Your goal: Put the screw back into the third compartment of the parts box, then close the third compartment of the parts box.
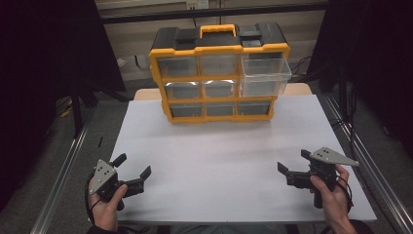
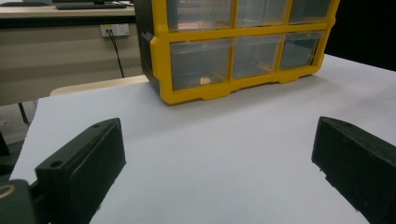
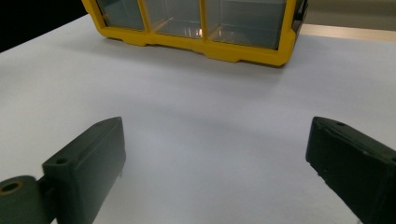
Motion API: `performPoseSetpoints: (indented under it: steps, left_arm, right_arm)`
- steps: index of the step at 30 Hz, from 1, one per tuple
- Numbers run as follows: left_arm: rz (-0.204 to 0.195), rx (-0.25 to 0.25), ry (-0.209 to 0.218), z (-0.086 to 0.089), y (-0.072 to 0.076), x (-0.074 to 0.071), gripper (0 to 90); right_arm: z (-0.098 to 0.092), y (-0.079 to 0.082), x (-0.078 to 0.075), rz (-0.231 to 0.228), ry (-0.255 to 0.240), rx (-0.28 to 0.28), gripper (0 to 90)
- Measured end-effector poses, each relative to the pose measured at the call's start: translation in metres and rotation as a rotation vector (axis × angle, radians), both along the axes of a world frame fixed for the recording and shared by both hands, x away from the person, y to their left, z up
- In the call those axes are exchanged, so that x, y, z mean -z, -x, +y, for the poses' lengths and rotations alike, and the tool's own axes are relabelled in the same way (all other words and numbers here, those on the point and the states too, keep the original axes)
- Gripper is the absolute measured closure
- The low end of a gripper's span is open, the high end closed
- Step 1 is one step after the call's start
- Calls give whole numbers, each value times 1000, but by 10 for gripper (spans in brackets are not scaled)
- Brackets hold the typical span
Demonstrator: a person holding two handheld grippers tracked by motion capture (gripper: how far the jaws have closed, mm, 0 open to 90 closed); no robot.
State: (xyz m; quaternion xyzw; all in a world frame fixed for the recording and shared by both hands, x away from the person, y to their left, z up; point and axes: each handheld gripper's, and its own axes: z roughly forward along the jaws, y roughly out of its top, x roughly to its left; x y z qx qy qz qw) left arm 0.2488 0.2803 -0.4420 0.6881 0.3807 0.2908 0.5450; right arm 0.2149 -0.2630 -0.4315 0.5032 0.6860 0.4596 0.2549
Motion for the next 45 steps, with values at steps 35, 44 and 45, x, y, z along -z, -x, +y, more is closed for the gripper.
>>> performPoseSetpoints:
  steps: [35, 44, 45]
  left_arm:
    - [6, 0, 1, 1, -2, 1, 26]
    - [1, 5, 1, 0, -2, 1, 26]
    - [1, 4, -1, 0, -1, 1, 26]
  right_arm:
    - [20, -13, -31, -242, -66, -10, 35]
    - [30, -22, -46, -306, -34, -36, 73]
    - [31, -22, -48, -307, -32, -39, 83]
